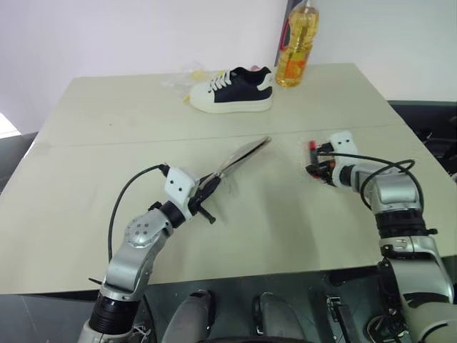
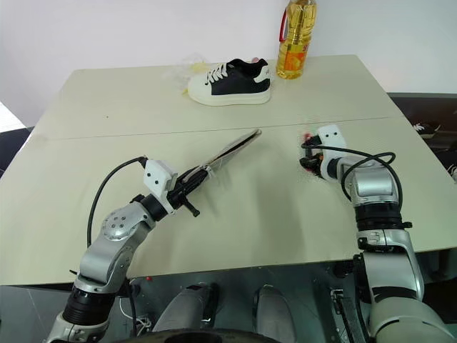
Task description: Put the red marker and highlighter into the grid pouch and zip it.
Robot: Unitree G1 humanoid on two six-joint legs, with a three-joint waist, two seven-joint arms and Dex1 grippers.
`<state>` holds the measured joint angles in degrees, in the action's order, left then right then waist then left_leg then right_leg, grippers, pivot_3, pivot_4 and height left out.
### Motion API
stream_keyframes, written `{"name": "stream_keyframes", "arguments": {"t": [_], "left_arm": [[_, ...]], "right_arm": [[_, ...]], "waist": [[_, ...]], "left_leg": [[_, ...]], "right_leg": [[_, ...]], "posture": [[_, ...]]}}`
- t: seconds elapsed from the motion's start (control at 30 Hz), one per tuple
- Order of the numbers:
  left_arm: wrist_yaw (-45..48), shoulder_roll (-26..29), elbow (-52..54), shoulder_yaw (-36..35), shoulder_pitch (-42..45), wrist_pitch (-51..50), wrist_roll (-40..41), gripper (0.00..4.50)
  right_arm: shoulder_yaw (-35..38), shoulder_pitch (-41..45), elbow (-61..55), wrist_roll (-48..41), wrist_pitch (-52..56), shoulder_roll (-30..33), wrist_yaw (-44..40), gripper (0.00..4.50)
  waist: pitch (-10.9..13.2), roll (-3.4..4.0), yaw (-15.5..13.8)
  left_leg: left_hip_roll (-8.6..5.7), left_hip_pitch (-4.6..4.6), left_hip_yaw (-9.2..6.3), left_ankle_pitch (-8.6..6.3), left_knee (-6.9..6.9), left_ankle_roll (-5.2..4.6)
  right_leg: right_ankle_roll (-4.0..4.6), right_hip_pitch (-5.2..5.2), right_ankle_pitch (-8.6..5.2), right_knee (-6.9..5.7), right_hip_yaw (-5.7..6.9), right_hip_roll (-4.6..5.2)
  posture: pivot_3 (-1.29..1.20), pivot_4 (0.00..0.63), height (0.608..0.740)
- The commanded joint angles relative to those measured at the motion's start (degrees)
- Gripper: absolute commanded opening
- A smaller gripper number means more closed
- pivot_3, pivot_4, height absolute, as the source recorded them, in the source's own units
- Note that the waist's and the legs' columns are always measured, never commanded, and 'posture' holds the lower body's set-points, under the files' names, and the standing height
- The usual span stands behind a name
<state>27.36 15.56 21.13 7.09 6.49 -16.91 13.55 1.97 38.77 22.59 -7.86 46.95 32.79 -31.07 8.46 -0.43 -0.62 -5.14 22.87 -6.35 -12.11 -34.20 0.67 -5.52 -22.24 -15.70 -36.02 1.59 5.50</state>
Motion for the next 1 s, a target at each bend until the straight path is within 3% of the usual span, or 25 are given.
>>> {"name": "stream_keyframes", "arguments": {"t": [0.03, 0.23, 0.6, 1.0], "left_arm": [[-0.65, 0.01, 1.63, -0.93, -0.28, 0.98, 0.04, 0.00], [-1.01, 0.60, 1.20, -2.35, -0.49, 1.93, 0.01, 0.00], [0.89, 2.96, -0.55, -6.36, 0.70, 3.09, 1.48, 0.00], [3.45, 3.58, -0.86, -5.33, 1.14, 3.23, 1.36, 0.00]], "right_arm": [[-1.99, -0.30, -2.40, 1.16, -0.90, 0.72, -1.05, 0.37], [-4.86, -0.84, -7.38, 2.72, -4.43, 3.60, -4.44, 0.38], [-3.27, -1.70, -19.89, 0.42, -29.47, 16.36, -21.41, 0.38], [-8.07, -2.23, -26.08, 1.61, -31.39, 14.10, -25.41, 0.38]], "waist": [[0.00, 0.00, 0.00], [0.00, 0.01, -0.02], [0.03, 0.01, -0.03], [0.03, 0.00, -0.12]], "left_leg": [[0.00, -0.01, 0.00, 0.00, 0.00, 0.00], [0.01, -0.02, 0.00, 0.00, 0.00, 0.00], [0.02, 0.01, 0.01, -0.01, 0.01, 0.00], [0.02, 0.01, 0.00, -0.01, -0.01, 0.01]], "right_leg": [[0.00, 0.01, 0.00, 0.00, 0.00, -0.01], [0.00, 0.00, 0.00, 0.00, 0.00, -0.01], [-0.02, -0.01, -0.01, 0.02, 0.02, -0.01], [-0.01, -0.01, -0.01, 0.02, 0.00, 0.02]], "posture": [[0.00, 0.150, 0.738], [0.00, 0.150, 0.738], [0.00, 0.150, 0.738], [0.00, 0.150, 0.738]]}}
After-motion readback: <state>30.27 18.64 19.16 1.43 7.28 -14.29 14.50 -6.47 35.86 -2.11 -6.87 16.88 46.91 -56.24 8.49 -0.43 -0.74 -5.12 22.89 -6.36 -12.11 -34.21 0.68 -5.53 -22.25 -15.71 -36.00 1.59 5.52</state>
